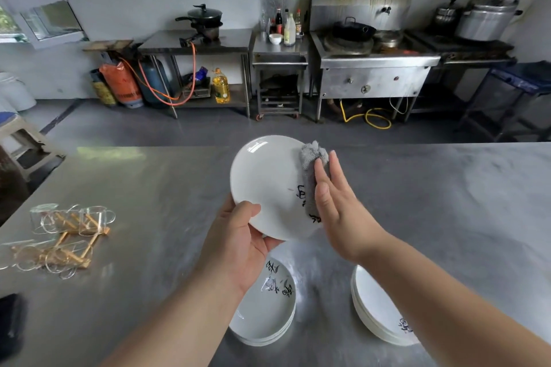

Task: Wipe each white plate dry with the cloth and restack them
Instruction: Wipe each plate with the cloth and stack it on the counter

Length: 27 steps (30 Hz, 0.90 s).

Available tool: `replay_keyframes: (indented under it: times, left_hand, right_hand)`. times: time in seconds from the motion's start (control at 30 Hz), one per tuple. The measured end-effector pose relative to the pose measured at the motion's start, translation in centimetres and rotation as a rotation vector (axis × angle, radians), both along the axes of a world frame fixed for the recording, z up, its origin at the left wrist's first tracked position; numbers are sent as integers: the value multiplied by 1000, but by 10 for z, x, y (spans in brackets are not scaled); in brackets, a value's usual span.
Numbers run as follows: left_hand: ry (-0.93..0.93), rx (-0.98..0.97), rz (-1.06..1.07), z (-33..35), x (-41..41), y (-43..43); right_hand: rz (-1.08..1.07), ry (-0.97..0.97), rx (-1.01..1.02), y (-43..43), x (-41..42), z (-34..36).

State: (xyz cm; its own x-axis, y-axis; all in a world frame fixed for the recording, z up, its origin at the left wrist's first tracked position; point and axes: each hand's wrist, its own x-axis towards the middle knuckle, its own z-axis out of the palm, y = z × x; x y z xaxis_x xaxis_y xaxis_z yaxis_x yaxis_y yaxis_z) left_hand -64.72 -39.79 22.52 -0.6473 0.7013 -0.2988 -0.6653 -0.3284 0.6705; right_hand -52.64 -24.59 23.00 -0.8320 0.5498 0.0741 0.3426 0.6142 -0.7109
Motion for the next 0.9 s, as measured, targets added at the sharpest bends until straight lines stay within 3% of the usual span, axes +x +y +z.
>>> replay_keyframes:
  times: [0.17, 0.3, 0.4, 0.47, 0.57, 0.67, 0.8, 0.9]
  left_hand:
    - [6, -60, 53, -5, -2, -1]
    - [96, -122, 8, -13, -5, -11]
    - [90, -156, -29, -15, -13, -22]
    - [118, -182, -24, -16, -20, -30]
    - [301, -286, -6, -19, -24, -38]
    - [525, -426, -42, -21, -25, -39]
    - [804, -548, -363, -13, -35, -37]
    - [874, -555, -385, -8, -38, -35]
  right_hand:
    - [43, 103, -31, -62, 11, -37]
    - [-60, 138, -14, -24, 0, -23]
    - [-185, 271, -28, 10, -2, -8]
    - [-228, 240, -54, 15, 1, -11]
    - [-245, 82, -101, 9, 0, -33]
    - [-240, -89, -4, 4, -6, -40]
    - [-181, -27, 193, 2, -21, -23]
    - [-96, -24, 307, 5, -25, -16]
